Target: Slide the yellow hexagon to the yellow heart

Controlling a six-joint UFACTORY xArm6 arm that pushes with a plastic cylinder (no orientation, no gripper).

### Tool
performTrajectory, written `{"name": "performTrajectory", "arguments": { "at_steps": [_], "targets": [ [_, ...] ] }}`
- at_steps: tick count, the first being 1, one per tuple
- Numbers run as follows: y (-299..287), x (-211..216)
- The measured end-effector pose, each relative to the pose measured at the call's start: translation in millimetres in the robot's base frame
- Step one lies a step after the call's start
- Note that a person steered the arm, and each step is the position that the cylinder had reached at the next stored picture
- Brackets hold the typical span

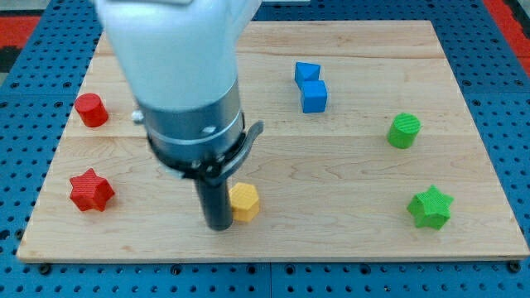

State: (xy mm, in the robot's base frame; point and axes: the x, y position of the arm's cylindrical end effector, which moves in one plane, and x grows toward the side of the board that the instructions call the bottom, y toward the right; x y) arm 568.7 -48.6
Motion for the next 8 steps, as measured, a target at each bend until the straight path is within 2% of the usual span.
{"name": "performTrajectory", "arguments": {
  "at_steps": [1,2,5,6,8],
  "targets": [
    [33,0],
    [82,25],
    [1,-88],
    [0,-131],
    [7,-175]
  ]
}}
